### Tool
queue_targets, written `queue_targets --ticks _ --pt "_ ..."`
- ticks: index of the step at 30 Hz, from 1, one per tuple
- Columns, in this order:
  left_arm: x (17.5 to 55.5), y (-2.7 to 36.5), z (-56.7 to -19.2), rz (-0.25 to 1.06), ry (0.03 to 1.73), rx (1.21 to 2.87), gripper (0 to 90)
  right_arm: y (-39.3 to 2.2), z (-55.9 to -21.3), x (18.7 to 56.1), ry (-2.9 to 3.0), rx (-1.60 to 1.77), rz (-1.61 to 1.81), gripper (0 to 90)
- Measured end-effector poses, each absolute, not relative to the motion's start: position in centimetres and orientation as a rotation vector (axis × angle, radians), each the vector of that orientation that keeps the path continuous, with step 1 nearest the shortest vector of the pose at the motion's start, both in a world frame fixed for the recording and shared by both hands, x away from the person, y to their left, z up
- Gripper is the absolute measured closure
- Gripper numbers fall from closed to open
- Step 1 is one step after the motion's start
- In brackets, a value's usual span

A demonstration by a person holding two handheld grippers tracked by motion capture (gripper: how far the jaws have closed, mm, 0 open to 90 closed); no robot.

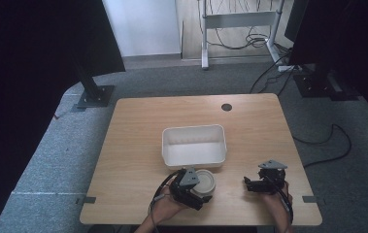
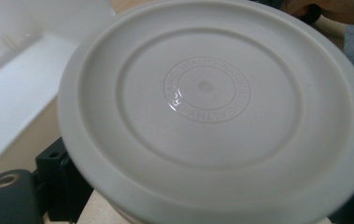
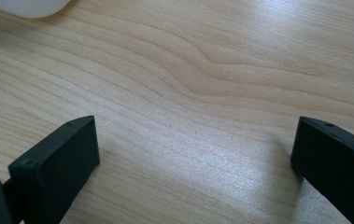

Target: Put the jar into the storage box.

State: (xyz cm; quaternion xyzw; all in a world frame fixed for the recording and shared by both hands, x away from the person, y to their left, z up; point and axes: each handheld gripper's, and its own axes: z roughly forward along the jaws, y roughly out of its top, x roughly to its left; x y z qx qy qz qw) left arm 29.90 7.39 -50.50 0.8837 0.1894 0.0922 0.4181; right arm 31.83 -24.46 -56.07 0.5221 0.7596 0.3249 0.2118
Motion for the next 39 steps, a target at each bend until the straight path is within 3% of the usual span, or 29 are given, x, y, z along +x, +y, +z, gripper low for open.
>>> queue_targets --ticks 39 --pt "34.2 7.8 -47.7 0.33 0.549 2.153 10.3 -24.4 -56.1 31.8 2.112 1.448 0.902 0.8"
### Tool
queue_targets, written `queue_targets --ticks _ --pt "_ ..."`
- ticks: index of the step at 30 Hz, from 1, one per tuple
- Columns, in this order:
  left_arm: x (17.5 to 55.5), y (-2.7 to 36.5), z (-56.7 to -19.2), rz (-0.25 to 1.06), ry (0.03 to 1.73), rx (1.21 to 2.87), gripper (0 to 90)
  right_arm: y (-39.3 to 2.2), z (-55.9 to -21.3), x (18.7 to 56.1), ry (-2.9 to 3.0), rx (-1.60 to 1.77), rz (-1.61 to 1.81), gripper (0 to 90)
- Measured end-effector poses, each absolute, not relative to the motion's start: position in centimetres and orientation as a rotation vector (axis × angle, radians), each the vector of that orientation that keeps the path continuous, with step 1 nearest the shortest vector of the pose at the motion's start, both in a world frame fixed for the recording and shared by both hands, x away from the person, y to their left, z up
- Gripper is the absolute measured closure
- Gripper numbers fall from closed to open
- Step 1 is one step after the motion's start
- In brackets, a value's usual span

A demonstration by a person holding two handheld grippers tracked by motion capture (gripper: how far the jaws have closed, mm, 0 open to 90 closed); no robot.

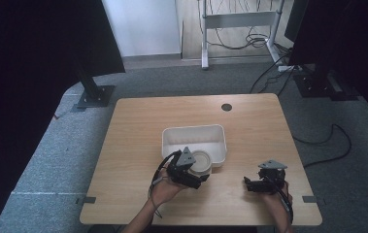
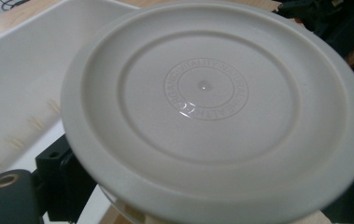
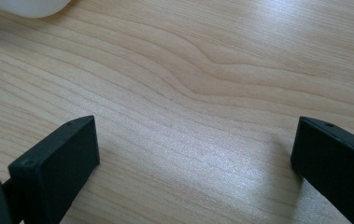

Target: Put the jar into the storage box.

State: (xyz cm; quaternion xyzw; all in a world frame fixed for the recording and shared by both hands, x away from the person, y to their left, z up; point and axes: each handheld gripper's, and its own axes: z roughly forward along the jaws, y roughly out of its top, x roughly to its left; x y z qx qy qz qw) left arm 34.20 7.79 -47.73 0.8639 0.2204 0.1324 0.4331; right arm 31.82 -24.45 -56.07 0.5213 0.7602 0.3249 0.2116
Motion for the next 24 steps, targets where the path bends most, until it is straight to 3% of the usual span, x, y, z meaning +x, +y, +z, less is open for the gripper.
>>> queue_targets --ticks 24 --pt "37.3 6.9 -47.5 0.385 0.6 2.11 10.3 -24.4 -56.1 31.9 2.115 1.446 0.904 0.8"
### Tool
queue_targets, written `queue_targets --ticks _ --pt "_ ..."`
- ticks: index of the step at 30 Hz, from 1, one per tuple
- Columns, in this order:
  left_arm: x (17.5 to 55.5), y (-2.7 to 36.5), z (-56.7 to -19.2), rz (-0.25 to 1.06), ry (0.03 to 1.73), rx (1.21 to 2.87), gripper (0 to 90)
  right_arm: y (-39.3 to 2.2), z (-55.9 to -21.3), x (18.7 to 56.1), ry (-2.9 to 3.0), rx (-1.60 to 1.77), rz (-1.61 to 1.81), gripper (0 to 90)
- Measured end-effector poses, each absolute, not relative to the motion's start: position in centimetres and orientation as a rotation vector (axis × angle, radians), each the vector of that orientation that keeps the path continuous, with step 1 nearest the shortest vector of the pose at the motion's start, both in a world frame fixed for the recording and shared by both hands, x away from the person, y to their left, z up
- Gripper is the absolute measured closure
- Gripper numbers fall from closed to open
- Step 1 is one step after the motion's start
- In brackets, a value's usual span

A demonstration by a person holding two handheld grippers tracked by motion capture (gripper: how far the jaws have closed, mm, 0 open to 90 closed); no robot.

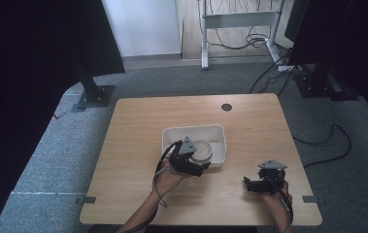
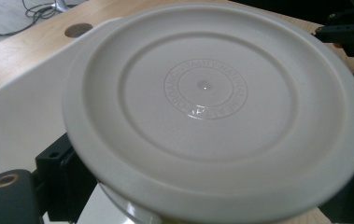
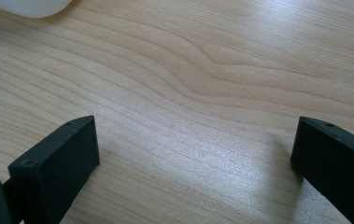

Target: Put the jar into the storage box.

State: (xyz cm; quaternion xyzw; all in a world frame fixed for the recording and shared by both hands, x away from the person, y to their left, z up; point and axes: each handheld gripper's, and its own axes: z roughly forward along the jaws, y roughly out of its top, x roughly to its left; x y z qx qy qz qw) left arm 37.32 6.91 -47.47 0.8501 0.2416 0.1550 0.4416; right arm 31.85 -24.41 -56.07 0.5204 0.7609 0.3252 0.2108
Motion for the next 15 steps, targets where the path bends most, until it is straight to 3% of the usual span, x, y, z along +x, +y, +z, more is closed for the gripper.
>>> queue_targets --ticks 15 --pt "39.1 5.8 -48.1 0.409 0.637 2.083 10.3 -24.4 -56.1 31.9 2.12 1.44 0.905 0.8"
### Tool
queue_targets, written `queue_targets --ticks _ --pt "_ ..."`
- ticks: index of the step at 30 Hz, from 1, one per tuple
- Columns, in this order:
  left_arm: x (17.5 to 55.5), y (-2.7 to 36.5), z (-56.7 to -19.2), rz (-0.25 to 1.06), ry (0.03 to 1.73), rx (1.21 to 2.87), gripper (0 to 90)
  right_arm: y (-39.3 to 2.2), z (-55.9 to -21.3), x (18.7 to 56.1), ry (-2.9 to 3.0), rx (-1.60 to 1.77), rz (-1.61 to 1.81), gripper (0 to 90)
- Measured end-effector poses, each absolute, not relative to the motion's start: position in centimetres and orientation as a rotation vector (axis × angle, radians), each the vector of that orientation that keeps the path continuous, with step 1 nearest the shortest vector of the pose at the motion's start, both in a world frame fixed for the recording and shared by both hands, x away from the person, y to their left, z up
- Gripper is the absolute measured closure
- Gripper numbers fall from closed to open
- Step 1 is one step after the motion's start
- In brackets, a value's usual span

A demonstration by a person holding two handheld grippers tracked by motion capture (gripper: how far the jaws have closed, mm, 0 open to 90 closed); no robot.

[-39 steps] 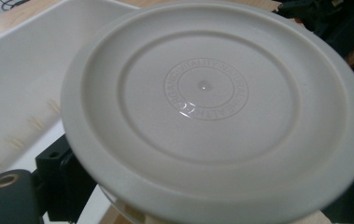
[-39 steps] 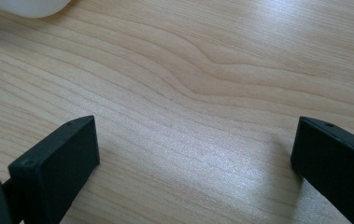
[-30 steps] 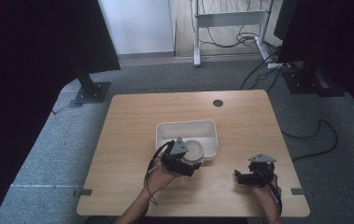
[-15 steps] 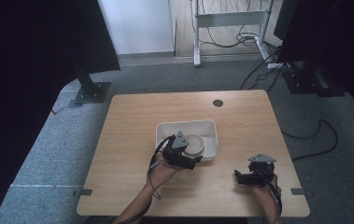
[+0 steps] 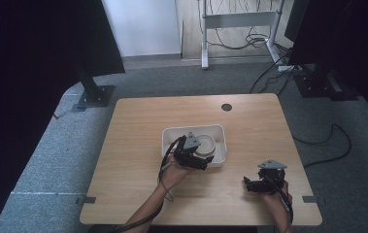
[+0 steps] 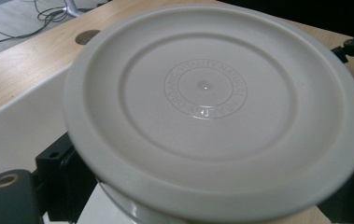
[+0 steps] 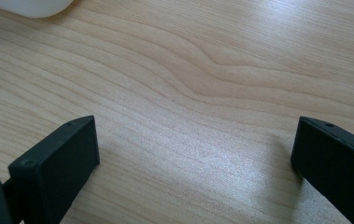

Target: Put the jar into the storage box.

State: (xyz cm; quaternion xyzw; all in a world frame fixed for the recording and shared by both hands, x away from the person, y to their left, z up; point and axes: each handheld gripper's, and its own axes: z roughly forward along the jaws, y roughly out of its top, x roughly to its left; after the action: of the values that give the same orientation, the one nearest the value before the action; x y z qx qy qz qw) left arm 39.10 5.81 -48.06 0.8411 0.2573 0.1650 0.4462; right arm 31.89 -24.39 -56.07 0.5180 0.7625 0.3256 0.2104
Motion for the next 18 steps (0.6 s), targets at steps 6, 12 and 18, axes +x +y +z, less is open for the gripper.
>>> queue_targets --ticks 6,12,18 --pt "39.9 5.0 -49.0 0.449 0.669 2.096 10.3 -24.4 -56.1 31.9 2.121 1.439 0.906 0.7" --pt "40.4 4.5 -49.7 0.463 0.725 2.092 10.3 -24.4 -56.1 31.9 2.121 1.439 0.906 0.8" --pt "40.7 4.2 -50.5 0.467 0.788 2.079 10.3 -24.4 -56.1 31.9 2.124 1.434 0.907 0.8"
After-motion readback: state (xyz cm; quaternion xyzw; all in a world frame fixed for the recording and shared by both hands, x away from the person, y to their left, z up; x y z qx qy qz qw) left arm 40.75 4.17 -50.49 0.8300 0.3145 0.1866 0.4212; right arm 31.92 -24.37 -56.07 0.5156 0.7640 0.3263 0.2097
